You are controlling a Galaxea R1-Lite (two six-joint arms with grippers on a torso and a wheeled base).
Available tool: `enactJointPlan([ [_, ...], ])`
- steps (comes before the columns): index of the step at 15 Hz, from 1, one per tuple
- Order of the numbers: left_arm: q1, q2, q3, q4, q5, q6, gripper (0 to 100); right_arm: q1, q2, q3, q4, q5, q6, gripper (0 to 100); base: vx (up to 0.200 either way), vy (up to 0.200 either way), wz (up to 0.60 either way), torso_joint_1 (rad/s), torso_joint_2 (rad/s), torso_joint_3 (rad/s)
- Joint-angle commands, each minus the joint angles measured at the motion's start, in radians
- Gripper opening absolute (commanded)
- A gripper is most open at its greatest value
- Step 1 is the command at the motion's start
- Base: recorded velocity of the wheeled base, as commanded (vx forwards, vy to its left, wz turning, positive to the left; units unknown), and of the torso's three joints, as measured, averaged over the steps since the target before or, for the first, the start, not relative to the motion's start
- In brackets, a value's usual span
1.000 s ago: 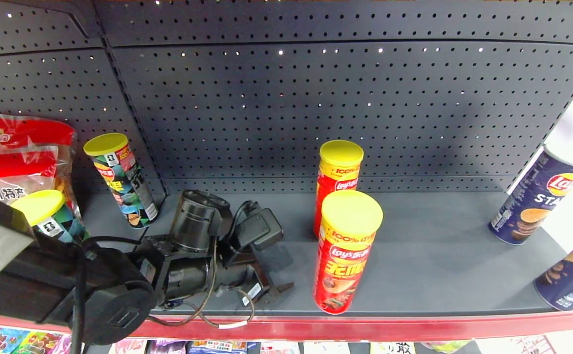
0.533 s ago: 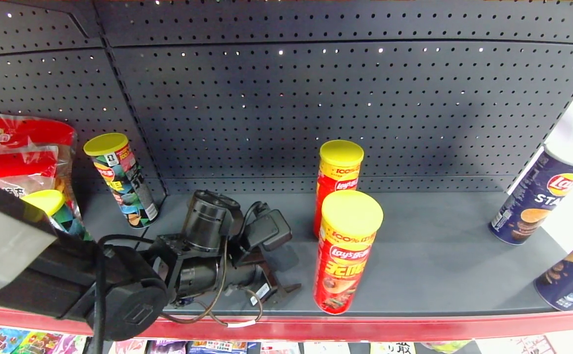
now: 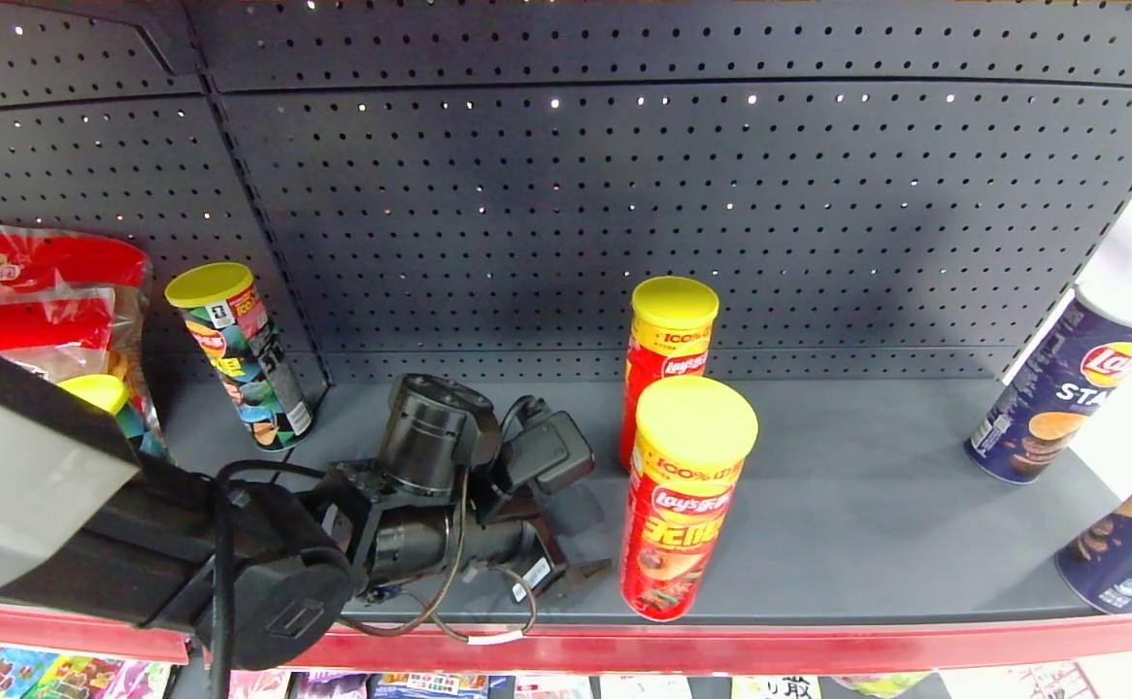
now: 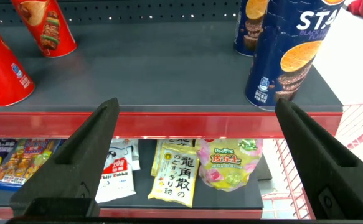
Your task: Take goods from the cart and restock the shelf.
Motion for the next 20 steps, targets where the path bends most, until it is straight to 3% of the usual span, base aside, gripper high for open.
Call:
enactJointPlan([
  [1,-0.002,0.005,-0.007,0.0,0.0,-0.001,100,0.0,0.001,0.0,0.0,0.001,0.0,100,0.0,0.0,0.0,0.0,0.0,0.0],
  [13,-0.01,0.027,-0.044,0.0,0.0,-0.001,100,0.0,0.001,0.0,0.0,0.001,0.0,100,0.0,0.0,0.0,0.0,0.0,0.0],
  [20,0.007,-0.004,0.005,-0.004,0.0,-0.001,100,0.0,0.001,0.0,0.0,0.001,0.0,100,0.0,0.0,0.0,0.0,0.0,0.0],
])
